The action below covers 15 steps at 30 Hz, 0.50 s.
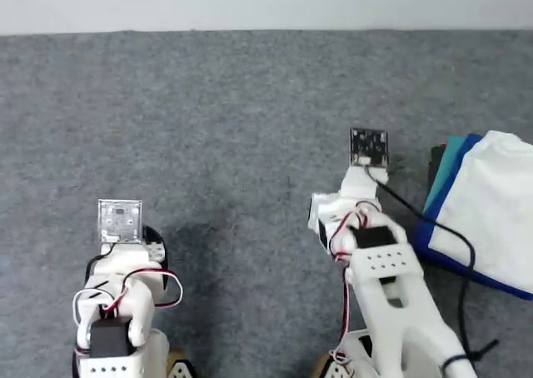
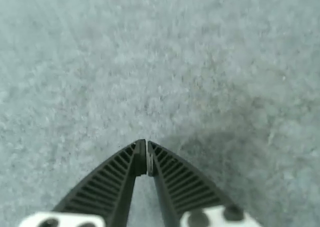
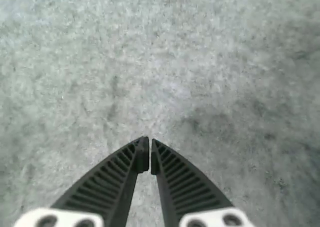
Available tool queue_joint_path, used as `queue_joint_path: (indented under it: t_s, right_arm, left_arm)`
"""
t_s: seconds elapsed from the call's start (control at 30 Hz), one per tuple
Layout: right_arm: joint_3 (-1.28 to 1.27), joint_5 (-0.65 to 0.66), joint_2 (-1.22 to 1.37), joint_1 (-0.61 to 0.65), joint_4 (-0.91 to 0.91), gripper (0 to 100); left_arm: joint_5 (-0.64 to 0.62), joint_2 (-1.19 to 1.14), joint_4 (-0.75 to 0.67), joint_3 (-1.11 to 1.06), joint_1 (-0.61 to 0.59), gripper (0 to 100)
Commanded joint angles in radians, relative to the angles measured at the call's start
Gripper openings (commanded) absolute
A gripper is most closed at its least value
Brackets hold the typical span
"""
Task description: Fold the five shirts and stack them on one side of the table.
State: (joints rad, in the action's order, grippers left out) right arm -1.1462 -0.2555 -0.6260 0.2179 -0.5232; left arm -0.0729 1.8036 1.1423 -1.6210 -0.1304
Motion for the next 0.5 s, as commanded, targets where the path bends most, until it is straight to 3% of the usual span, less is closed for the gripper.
queue_joint_path:
  t_s: [0.0, 0.2, 0.47]
  right_arm:
    - [-0.049, -0.003, -0.039, 0.001, 0.087, 0.9]
    - [-0.143, -0.003, -0.110, -0.021, 0.134, 0.9]
    - [-0.342, 0.048, -0.529, -0.016, 0.082, 0.8]
  left_arm:
    - [0.014, 0.014, -0.028, -0.021, 0.006, 1]
    - [0.014, 0.011, -0.021, -0.064, 0.006, 1]
    - [-0.081, 0.009, 0.025, -0.064, -0.002, 1]
